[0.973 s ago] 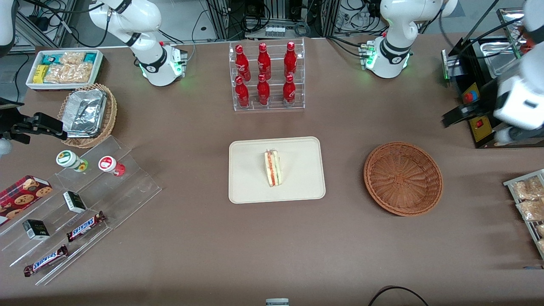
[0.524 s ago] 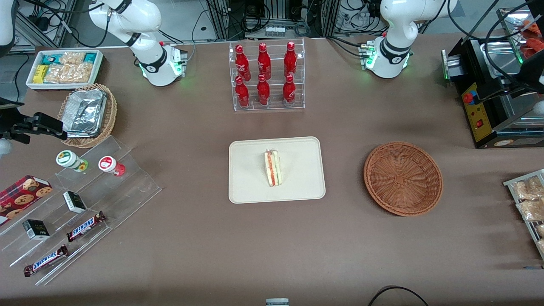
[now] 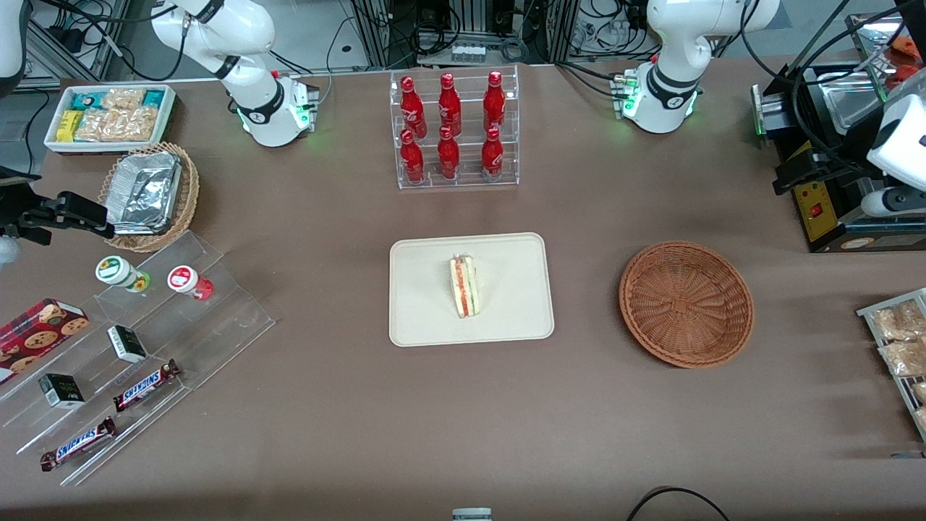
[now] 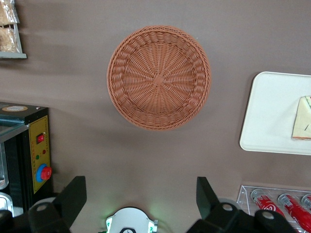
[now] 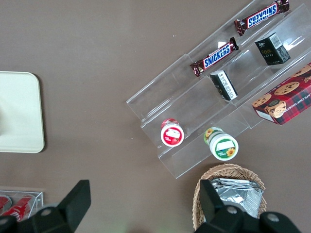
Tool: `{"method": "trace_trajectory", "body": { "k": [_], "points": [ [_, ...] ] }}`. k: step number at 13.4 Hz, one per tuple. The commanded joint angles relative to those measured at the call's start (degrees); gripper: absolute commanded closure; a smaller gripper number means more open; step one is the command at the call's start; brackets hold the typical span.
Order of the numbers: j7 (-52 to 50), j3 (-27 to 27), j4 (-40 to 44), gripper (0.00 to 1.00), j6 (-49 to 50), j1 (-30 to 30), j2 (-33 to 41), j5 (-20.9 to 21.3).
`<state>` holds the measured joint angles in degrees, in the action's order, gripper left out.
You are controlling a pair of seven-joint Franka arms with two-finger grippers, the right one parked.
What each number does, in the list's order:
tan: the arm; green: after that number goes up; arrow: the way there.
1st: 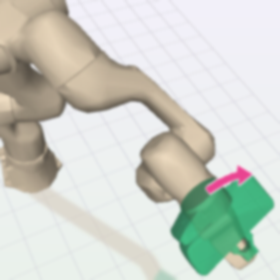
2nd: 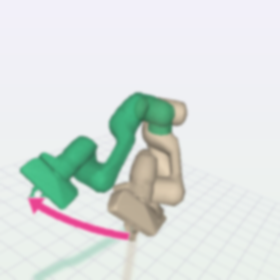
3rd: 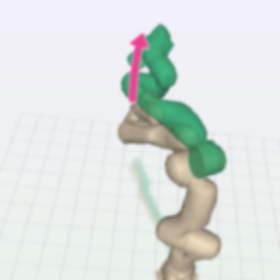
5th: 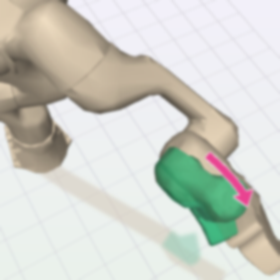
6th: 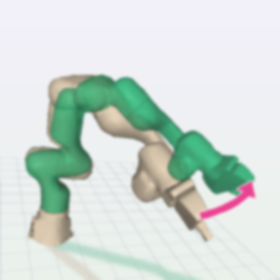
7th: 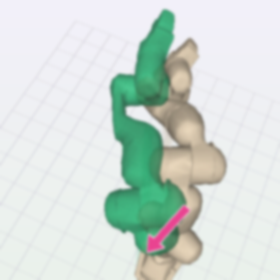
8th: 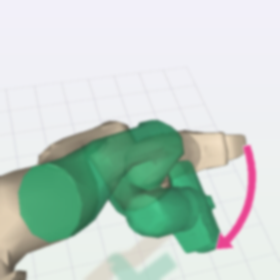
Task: Place sandwich from basket to tray
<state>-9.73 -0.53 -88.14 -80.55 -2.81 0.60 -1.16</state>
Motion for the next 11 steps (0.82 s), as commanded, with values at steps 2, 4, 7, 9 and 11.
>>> {"method": "trace_trajectory", "body": {
  "k": [2, 4, 7, 9, 11],
  "points": [
    [-0.12, -0.62, 1.57, 0.0, -3.02, -1.5, -1.04, 1.07],
    [1.8, -0.44, 0.87, 0.0, -3.47, -1.5, -0.34, 3.18],
    [10.34, -0.53, 0.43, 0.0, -2.86, -1.24, 0.1, 2.83],
    [9.47, -0.35, 0.6, 0.0, -2.42, -1.41, -0.6, 3.01],
    [9.47, -0.44, 1.04, 0.0, -2.59, -1.41, -1.04, 2.65]
  ]
}}
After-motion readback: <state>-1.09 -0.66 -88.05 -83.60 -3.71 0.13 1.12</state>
